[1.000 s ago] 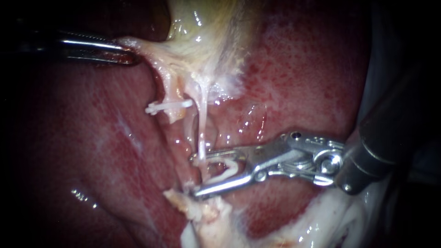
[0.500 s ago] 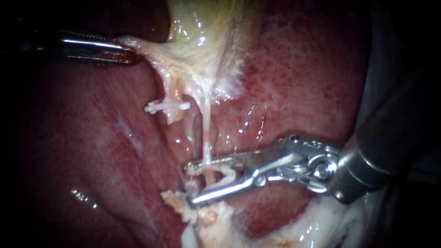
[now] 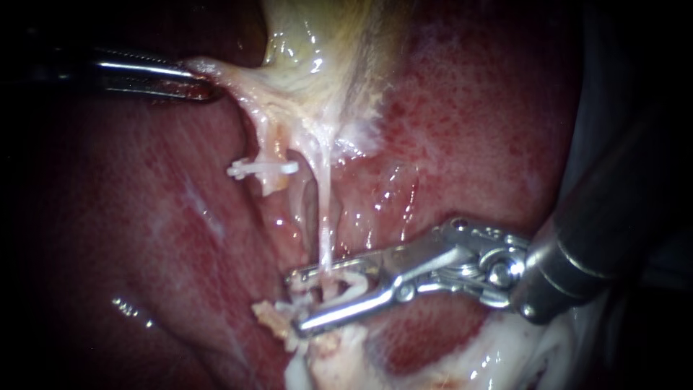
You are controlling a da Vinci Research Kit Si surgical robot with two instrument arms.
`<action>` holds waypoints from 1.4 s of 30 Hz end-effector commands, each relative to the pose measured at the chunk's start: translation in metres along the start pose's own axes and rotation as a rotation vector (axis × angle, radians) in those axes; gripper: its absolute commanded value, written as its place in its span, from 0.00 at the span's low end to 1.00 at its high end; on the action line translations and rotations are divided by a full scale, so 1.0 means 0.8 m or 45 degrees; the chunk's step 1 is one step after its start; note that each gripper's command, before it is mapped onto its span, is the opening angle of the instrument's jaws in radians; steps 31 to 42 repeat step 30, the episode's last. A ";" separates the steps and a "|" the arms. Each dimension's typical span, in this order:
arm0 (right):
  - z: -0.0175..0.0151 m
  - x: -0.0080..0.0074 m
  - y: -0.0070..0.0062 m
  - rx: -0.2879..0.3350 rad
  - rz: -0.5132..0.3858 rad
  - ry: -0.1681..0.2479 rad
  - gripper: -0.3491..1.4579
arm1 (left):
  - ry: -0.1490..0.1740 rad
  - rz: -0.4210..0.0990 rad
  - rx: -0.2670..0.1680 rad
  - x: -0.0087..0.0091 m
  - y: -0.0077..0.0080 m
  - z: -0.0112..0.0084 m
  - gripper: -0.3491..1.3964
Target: Clipping first clip right tube
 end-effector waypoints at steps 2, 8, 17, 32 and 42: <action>0.0000 0.0000 0.0000 0.000 -0.001 0.000 0.32 | 0.000 0.000 0.000 0.0000 0.0000 0.0000 0.00; -0.0004 0.0002 -0.0002 0.005 0.000 -0.002 0.12 | 0.000 0.000 0.000 0.0000 0.0000 0.0000 0.00; -0.0010 0.0005 -0.0006 0.016 0.130 -0.009 0.00 | 0.000 0.000 0.001 0.0000 -0.0001 0.0001 0.00; -0.0012 0.0001 -0.0002 0.041 0.141 -0.035 0.00 | 0.000 0.000 0.001 0.0000 -0.0002 0.0002 0.00; -0.0012 0.0001 -0.0002 0.041 0.141 -0.035 0.00 | 0.000 0.000 0.001 0.0000 -0.0002 0.0002 0.00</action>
